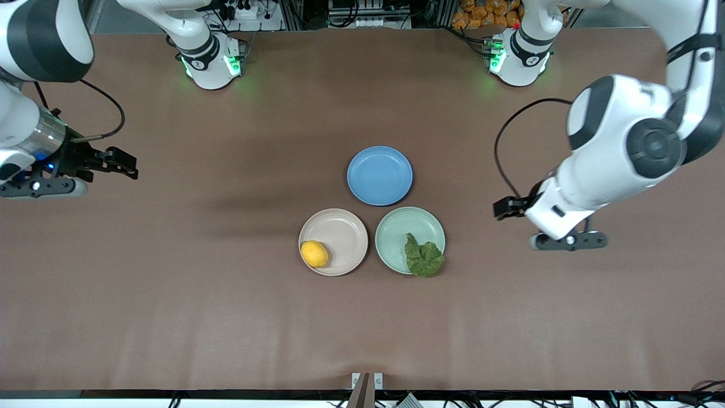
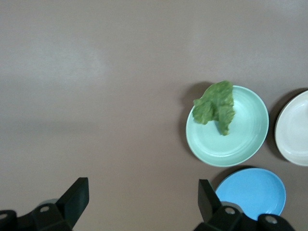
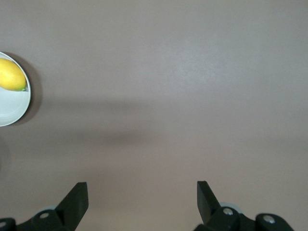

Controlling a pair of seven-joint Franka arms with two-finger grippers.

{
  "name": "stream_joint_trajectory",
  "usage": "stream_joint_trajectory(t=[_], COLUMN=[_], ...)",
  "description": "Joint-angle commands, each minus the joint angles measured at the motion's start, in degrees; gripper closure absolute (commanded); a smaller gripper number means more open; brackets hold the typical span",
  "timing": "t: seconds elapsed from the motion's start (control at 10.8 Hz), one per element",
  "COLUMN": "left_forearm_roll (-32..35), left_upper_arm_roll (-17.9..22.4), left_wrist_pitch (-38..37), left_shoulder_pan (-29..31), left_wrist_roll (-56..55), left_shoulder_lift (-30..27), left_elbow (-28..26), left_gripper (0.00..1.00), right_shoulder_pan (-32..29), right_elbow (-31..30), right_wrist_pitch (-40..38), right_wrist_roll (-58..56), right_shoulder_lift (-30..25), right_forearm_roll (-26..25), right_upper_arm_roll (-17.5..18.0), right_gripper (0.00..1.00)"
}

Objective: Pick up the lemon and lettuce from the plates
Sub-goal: 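Move the right gripper toward the lemon while the left gripper approaches the lettuce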

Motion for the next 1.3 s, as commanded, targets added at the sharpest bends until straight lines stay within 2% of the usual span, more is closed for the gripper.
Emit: stream_joint_trajectory(t=[0.0,0.19,0.56,0.83,1.02,1.21], left_forearm_roll=[-0.6,-0.4,-0.5,-0.5,-0.5,-0.6], left_upper_arm_roll=[0.6,0.7,0.8,1.1,1.1,1.1], left_wrist_pitch=[6.4,10.0,20.1,25.7,29.2,31.7], left_shoulder_pan=[-3.3,-5.0,-8.7,-11.1,-12.7,-13.4], left_wrist_roll=[-4.9,-6.8,-12.7,-15.0,-14.9,-15.1], left_shoulder_lift=[4.2,7.2,14.2,18.7,21.9,24.4], left_elbow=[0.5,0.5,0.6,1.3,1.4,1.4], left_gripper=[0.0,0.0,0.0,0.0,0.0,0.0], right_shoulder_pan=[1.9,3.5,7.7,11.9,14.5,16.0], right_elbow=[0.1,0.1,0.4,1.2,4.4,4.9], right_wrist_pitch=[2.5,5.1,13.2,23.9,25.6,26.3], right_wrist_roll=[0.0,0.4,1.1,1.1,1.0,3.4], right_shoulder_lift=[1.9,3.7,9.7,17.7,22.3,23.6], right_forearm_roll=[1.1,3.7,5.0,6.0,5.9,5.6], right_upper_arm_roll=[-0.1,-0.1,-0.1,-0.1,-0.2,-0.2], right_gripper=[0.0,0.0,0.0,0.0,0.0,0.0])
